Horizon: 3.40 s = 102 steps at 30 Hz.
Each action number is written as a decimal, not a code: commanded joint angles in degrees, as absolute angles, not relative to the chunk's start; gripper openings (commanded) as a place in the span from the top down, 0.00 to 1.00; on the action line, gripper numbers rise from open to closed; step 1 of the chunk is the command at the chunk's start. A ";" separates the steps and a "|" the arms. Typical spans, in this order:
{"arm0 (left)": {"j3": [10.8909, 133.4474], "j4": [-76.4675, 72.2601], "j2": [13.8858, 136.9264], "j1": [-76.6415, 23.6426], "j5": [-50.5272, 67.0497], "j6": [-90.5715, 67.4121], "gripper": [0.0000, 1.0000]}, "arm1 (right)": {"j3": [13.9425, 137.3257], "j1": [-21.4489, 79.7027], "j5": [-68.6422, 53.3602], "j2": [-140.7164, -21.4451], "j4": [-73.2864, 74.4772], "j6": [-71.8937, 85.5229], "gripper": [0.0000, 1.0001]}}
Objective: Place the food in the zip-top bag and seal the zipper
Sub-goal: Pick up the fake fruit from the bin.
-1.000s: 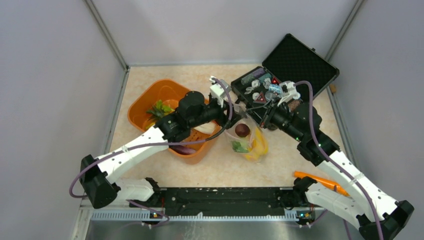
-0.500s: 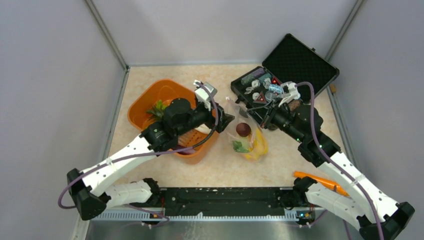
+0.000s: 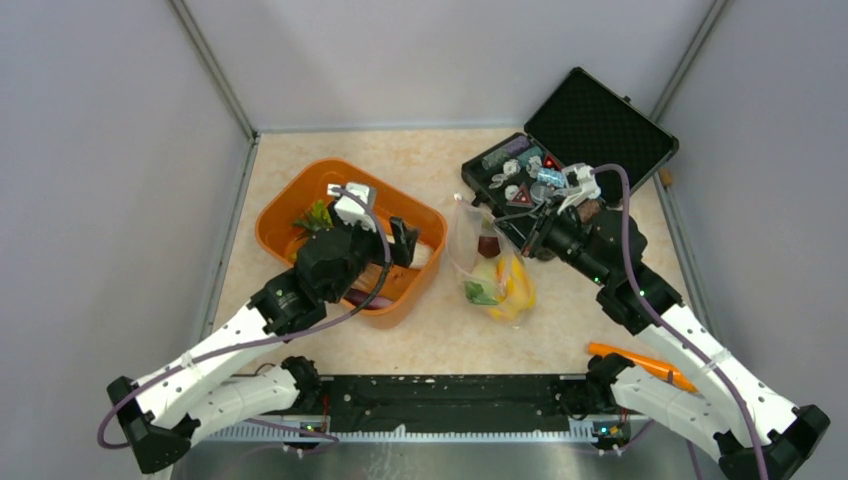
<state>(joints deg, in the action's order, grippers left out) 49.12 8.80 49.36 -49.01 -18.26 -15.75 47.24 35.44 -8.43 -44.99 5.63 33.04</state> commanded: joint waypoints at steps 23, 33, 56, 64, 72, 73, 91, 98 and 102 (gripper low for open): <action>49.34 29.33 57.00 -22.66 -18.69 -32.38 0.01 | 46.82 35.24 -9.60 -42.73 4.03 30.32 1.00; 46.69 24.06 62.88 -14.23 -18.28 -32.29 0.01 | 41.51 35.24 -15.22 -42.97 -7.34 20.84 1.00; 58.23 15.46 76.88 -14.50 18.60 -25.93 0.02 | 39.11 35.16 -9.82 -42.34 -12.39 12.20 1.00; 59.43 22.71 71.63 -14.41 0.92 -25.53 0.04 | 40.34 35.16 -7.15 -42.99 -13.12 9.18 1.00; 61.27 28.10 72.81 -14.41 -4.89 -22.22 0.27 | 36.57 35.16 -13.06 -43.77 -17.22 6.88 1.00; 61.71 29.45 72.73 -14.41 -5.70 -22.55 0.27 | 35.66 35.16 -13.51 -43.29 -18.31 7.23 1.00; 80.40 52.73 90.67 -14.67 -12.19 -16.52 0.30 | 39.58 35.16 -15.23 -38.62 -9.77 4.44 1.00; 80.47 54.18 93.51 -14.77 -2.73 -1.01 0.18 | 38.33 35.16 -14.43 -38.07 -10.27 -1.02 1.00; 79.05 53.45 94.81 -14.84 -1.05 7.98 0.20 | 38.96 35.16 -14.88 -38.83 -9.27 -2.94 1.00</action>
